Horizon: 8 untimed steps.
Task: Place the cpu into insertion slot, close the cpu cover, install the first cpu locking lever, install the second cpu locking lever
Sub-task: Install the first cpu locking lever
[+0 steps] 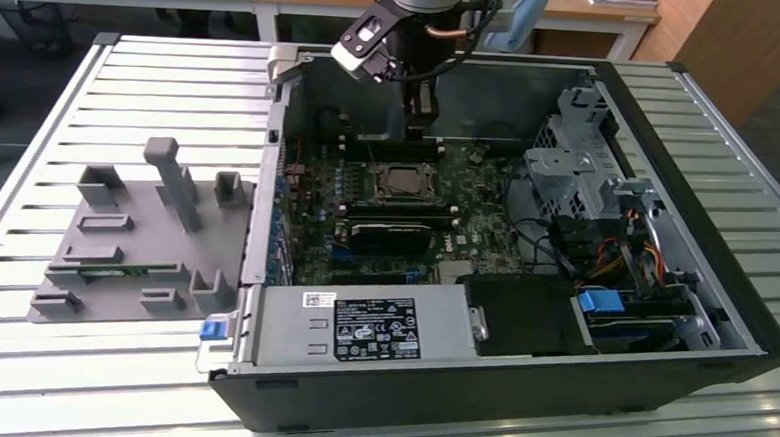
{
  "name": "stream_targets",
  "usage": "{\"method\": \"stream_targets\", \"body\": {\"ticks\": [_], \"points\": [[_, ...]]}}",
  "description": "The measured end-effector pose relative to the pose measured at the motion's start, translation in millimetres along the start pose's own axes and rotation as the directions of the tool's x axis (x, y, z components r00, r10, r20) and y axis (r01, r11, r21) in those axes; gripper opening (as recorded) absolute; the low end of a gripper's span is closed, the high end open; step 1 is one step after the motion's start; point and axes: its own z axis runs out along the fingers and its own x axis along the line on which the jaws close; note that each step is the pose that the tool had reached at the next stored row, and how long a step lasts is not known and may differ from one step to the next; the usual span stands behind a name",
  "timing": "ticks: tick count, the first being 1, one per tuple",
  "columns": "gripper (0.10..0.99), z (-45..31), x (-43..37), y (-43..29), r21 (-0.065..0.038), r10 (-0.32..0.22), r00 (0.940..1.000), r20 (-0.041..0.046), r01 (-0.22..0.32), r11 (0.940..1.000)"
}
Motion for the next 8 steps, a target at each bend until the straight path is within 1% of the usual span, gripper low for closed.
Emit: {"method": "stream_targets", "body": {"ticks": [5, 8], "points": [[0.106, -4.8, 0.0, 0.3, 0.000, 0.000, 1.0000, 0.0001, 0.000, 1.0000], [0.106, -5.6, 0.0, 0.4, 0.000, 0.000, 1.0000, 0.0002, 0.000, 1.0000]]}}
